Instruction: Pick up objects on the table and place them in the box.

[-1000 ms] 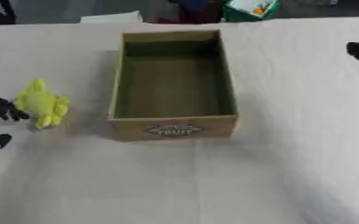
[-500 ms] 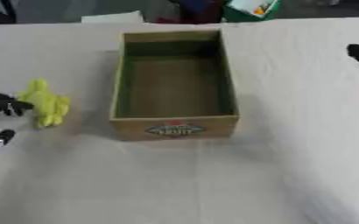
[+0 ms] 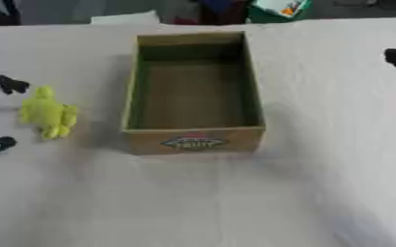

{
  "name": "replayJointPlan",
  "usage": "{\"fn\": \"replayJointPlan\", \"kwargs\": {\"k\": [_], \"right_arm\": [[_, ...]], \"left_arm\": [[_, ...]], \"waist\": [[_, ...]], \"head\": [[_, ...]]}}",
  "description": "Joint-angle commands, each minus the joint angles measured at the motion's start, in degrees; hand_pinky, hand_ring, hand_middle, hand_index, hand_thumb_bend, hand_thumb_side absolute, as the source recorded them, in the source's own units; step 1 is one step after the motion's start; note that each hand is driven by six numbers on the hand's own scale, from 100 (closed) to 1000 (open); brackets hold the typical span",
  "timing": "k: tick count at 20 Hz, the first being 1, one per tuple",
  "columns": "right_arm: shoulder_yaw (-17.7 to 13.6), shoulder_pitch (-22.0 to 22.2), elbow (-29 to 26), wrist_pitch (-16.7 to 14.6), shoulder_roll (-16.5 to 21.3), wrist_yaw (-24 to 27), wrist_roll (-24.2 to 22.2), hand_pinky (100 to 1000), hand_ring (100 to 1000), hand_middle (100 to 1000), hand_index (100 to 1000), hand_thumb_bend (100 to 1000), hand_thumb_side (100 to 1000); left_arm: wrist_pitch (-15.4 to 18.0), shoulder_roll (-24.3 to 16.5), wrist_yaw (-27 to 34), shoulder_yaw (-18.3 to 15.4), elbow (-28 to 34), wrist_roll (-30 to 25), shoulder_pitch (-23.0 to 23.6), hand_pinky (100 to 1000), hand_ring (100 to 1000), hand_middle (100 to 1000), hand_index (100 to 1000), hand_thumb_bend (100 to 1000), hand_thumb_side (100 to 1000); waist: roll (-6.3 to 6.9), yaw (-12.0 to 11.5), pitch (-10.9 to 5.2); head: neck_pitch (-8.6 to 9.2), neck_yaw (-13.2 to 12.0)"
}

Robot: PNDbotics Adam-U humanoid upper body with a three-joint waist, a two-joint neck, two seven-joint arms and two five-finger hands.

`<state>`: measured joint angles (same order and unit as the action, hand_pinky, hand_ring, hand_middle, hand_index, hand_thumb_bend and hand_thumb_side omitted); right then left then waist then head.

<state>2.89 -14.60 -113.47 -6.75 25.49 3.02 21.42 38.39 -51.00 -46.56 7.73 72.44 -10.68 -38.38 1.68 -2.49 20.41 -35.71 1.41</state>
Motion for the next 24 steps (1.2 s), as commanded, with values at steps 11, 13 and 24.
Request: {"fn": "replayJointPlan", "kwargs": {"k": [11,13,24], "right_arm": [[0.26,-1.27,-1.13,-0.03,1.09,-0.61,-0.57,905,786,578,838,100,568],[0.36,-1.40,-1.13,-0.03,1.09,-0.64,-0.63,905,787,578,838,100,565],[0.50,-2.01,-1.13,-0.03,0.99,-0.50,-0.41,907,787,576,840,100,554]], "left_arm": [[0.93,-0.76,-14.31,-0.35,-5.03,5.09,-6.09,621,831,825,954,558,528],[1.32,0.08,-15.63,-0.31,-6.49,3.51,-7.40,621,831,821,959,529,507],[4.05,2.63,-18.77,-0.22,-10.93,-3.31,-9.17,626,832,835,1000,450,421]], "waist": [[1.34,1.98,0.63],[1.60,2.37,0.86],[2.35,3.83,1.83]], "head": [[2.09,-1.35],[2.23,-1.53],[2.69,-2.17]]}}
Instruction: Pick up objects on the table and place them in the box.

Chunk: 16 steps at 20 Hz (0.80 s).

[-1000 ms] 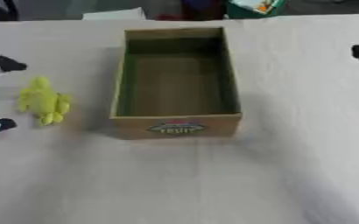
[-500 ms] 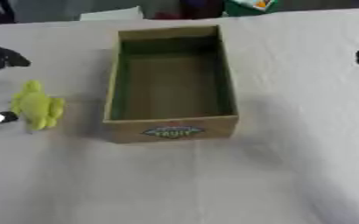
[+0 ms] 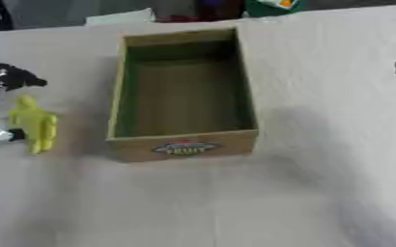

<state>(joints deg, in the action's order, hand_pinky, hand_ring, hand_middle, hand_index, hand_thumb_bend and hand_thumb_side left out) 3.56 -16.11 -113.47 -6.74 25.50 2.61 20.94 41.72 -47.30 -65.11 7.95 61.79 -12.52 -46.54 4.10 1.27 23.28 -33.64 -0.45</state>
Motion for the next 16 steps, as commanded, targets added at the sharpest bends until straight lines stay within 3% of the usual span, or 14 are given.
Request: {"fn": "replayJointPlan", "kwargs": {"k": [1,6,9,13,16], "right_arm": [[-0.16,-0.52,-1.13,-0.04,0.97,-0.05,0.09,907,787,575,840,100,553],[-0.13,-0.46,-1.13,0.07,0.83,0.08,0.24,908,787,575,841,100,549],[-0.17,-0.38,-1.13,0.23,0.70,0.11,0.34,909,788,575,843,100,546],[-0.24,-0.32,-1.13,0.36,0.60,0.20,0.50,909,788,575,844,100,547],[-0.29,-0.25,-1.13,0.42,0.56,0.25,0.58,909,789,574,845,100,547]], "left_arm": [[1.05,-0.99,-0.11,-0.47,-0.51,-2.22,-1.01,626,831,834,1000,439,411],[2.72,-0.75,1.20,-0.53,-1.10,-6.12,-1.12,622,824,825,955,355,370],[3.30,-0.69,2.69,-0.56,-0.69,-7.48,-1.17,603,809,798,829,329,358],[3.31,-0.79,4.43,-0.60,0.50,-6.14,-1.01,564,781,755,708,243,296],[3.23,-0.89,5.09,-0.60,0.90,-3.93,-0.84,543,759,735,671,158,245]], "waist": [[-0.06,0.13,-1.00],[-0.09,0.17,-0.94],[-0.10,0.13,-0.99],[-0.20,0.09,-1.05],[-0.28,0.06,-1.08]], "head": [[0.62,-0.38],[0.59,-0.41],[0.59,-0.46],[0.56,-0.37],[0.49,-0.39]]}}
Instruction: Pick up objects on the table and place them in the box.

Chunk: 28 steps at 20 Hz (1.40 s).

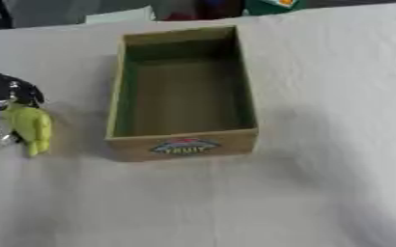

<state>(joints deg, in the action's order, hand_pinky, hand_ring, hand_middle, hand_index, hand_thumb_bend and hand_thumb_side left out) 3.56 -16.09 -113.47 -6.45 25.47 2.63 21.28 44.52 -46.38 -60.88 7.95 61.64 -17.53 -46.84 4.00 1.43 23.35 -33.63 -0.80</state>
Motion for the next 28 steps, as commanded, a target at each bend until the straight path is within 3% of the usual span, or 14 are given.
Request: {"fn": "replayJointPlan", "kwargs": {"k": [1,4,8,12,13,14,21,28], "right_arm": [[-0.30,-0.25,-1.13,0.16,0.56,0.24,0.25,909,789,574,845,100,547],[-0.33,-0.19,-1.13,0.22,0.46,0.25,0.24,909,789,574,845,100,547],[-0.43,-0.11,-1.13,0.22,0.41,0.31,0.29,909,789,574,845,100,548],[-0.60,-0.04,-1.13,0.17,0.42,0.48,0.32,908,789,574,844,100,550],[-0.67,-0.02,-1.13,0.15,0.43,0.56,0.33,907,788,574,844,100,571],[-0.73,0.01,-1.13,0.12,0.44,0.66,0.34,907,788,575,844,100,551],[-1.36,0.40,-1.13,0.09,0.48,1.33,0.37,905,787,576,844,100,552],[-1.55,-0.05,-1.13,-0.29,0.64,2.14,-0.05,903,786,577,843,100,560]], "left_arm": [[0.46,-1.81,1.09,-0.57,1.01,1.67,-0.53,533,750,724,642,133,233],[0.36,-1.86,1.53,-0.54,1.00,3.24,-0.48,500,722,682,592,100,203],[-0.47,-1.97,2.45,-0.68,0.82,5.37,-0.27,453,673,651,604,100,163],[-1.03,-2.20,4.97,-0.68,0.79,6.19,0.10,414,627,618,606,100,267],[-1.18,-2.26,5.82,-0.71,1.05,6.30,0.18,409,621,614,607,100,401],[-1.31,-2.30,6.72,-0.76,1.49,6.38,0.20,406,618,609,607,100,289],[-3.48,-1.98,13.35,-2.33,7.65,7.28,-1.64,384,586,561,608,100,320],[-6.41,1.60,16.63,-2.97,10.11,8.59,-7.45,348,533,500,617,100,308]], "waist": [[-0.21,-0.13,-1.16],[-0.28,-0.17,-1.23],[-0.38,-0.22,-1.44],[-0.43,-0.40,-2.00],[-0.43,-0.44,-2.23],[-0.41,-0.50,-2.49],[-0.26,-0.90,-4.66],[-0.51,-0.66,-5.57]], "head": [[0.47,-0.06],[0.42,-0.08],[0.34,0.01],[-0.01,0.15],[-0.11,0.17],[-0.24,0.21],[-1.13,0.58],[-1.05,0.88]]}}
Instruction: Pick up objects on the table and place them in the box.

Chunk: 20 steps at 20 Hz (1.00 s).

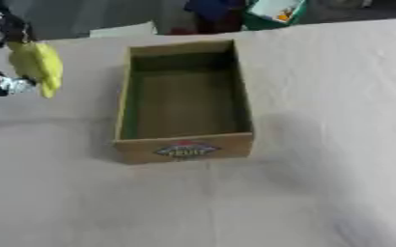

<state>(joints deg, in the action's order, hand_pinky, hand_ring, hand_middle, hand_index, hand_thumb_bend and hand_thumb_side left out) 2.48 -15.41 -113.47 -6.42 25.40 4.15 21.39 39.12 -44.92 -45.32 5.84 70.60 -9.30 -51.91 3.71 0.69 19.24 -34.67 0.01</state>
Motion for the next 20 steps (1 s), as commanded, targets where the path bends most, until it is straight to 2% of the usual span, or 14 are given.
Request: {"fn": "replayJointPlan", "kwargs": {"k": [1,3,7,11,16,20], "right_arm": [[-0.42,-0.97,-1.13,-0.41,0.70,0.82,-0.32,903,786,577,843,100,561],[-0.21,-1.54,-1.13,-0.57,0.64,1.27,-0.78,903,786,578,843,100,565],[0.52,-3.38,-1.13,-0.86,0.16,2.52,-2.14,901,785,579,842,100,574],[1.81,-5.98,-1.13,-1.10,-0.68,4.16,-4.29,900,785,579,841,100,585],[4.81,-9.12,-1.13,-0.53,-2.31,6.51,-8.42,902,787,578,842,100,592],[5.66,-9.94,-1.13,-0.19,-3.27,7.49,-10.11,904,788,578,843,100,584]], "left_arm": [[-1.55,1.24,1.14,-0.99,0.91,0.39,-3.58,346,530,494,619,100,305],[-3.40,3.80,0.58,-1.61,-0.12,0.80,-6.20,339,522,479,625,100,307],[-9.20,8.90,-2.70,-2.63,-1.76,3.69,-9.75,340,523,472,627,100,309],[-12.78,12.43,-8.38,-2.77,-3.38,7.22,-11.34,334,520,465,626,100,313],[-14.89,14.67,-15.85,-2.62,-6.47,12.03,-12.95,325,515,450,617,100,315],[-14.62,16.15,-21.75,-2.29,-11.12,12.59,-13.86,334,529,464,627,100,309]], "waist": [[-0.30,0.22,-1.50],[-0.50,0.62,-1.54],[-1.19,2.18,-1.29],[-2.04,5.05,-0.56],[-3.12,9.83,0.41],[-3.23,11.71,0.88]], "head": [[0.02,0.00],[0.04,-0.28],[0.00,-1.73],[0.54,-5.33],[1.69,-10.25],[2.11,-11.35]]}}
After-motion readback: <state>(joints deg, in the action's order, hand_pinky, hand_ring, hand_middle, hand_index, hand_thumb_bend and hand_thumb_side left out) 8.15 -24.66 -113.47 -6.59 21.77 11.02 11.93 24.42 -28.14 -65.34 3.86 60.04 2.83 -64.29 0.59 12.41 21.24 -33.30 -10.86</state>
